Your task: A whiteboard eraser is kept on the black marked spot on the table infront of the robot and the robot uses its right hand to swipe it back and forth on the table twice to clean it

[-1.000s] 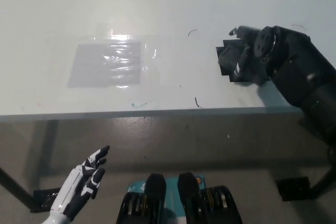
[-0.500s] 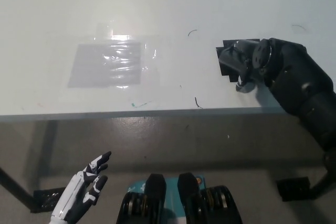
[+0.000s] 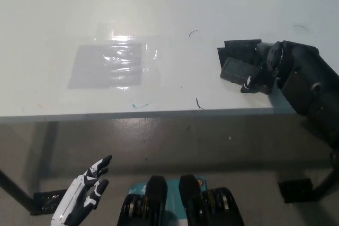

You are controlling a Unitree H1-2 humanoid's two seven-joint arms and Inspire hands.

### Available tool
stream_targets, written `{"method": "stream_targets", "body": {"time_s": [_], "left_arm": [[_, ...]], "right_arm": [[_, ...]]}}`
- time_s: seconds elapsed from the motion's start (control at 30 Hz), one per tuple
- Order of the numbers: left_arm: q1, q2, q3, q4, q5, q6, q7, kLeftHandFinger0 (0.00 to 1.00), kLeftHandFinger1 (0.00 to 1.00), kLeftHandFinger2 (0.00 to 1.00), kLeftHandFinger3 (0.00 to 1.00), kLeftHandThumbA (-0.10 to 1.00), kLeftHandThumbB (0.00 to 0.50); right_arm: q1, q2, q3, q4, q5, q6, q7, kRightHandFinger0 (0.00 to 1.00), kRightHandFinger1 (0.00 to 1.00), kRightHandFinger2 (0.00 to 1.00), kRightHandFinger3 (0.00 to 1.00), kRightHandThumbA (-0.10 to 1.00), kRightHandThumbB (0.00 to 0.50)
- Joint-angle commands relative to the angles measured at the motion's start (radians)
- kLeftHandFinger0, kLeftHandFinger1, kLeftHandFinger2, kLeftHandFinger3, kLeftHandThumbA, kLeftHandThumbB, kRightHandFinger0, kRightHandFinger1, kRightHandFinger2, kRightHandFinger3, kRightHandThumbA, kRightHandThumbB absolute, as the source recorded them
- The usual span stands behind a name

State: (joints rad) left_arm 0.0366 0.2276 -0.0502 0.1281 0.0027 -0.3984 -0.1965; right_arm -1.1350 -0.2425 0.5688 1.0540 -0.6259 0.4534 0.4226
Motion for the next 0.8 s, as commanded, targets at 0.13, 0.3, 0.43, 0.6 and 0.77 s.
{"method": "stream_targets", "body": {"time_s": [0.13, 0.3, 0.43, 0.6, 0.77], "left_arm": [[-0.010, 0.025, 0.010, -0.011, 0.036, -0.048, 0.009, 1.00, 1.00, 1.00, 1.00, 0.86, 0.471], [-0.013, 0.028, 0.007, -0.021, 0.036, -0.028, 0.002, 1.00, 1.00, 1.00, 1.00, 0.81, 0.486], [-0.016, 0.030, 0.007, -0.026, 0.034, -0.021, 0.000, 1.00, 1.00, 1.00, 1.00, 0.78, 0.485], [-0.011, 0.031, 0.006, -0.034, 0.042, -0.012, 0.001, 1.00, 1.00, 1.00, 1.00, 0.78, 0.491], [0.011, 0.029, 0.006, -0.041, 0.041, -0.010, 0.003, 1.00, 1.00, 1.00, 1.00, 0.78, 0.492]], "right_arm": [[0.009, 0.013, -0.063, 0.002, -0.021, -0.042, -0.345, 0.00, 0.00, 0.17, 0.89, 0.13, 0.171], [0.016, 0.007, -0.082, -0.034, -0.017, -0.049, -0.372, 0.00, 0.00, 0.16, 0.99, 0.09, 0.179], [0.026, 0.009, -0.115, -0.043, 0.003, -0.082, -0.419, 0.00, 0.00, 0.09, 0.82, -0.06, 0.176], [0.030, 0.014, -0.132, -0.027, 0.009, -0.101, -0.426, 0.00, 0.00, 0.10, 0.77, -0.10, 0.190], [0.045, 0.021, -0.127, -0.018, 0.008, -0.105, -0.425, 0.00, 0.00, 0.09, 0.78, -0.10, 0.188]]}}
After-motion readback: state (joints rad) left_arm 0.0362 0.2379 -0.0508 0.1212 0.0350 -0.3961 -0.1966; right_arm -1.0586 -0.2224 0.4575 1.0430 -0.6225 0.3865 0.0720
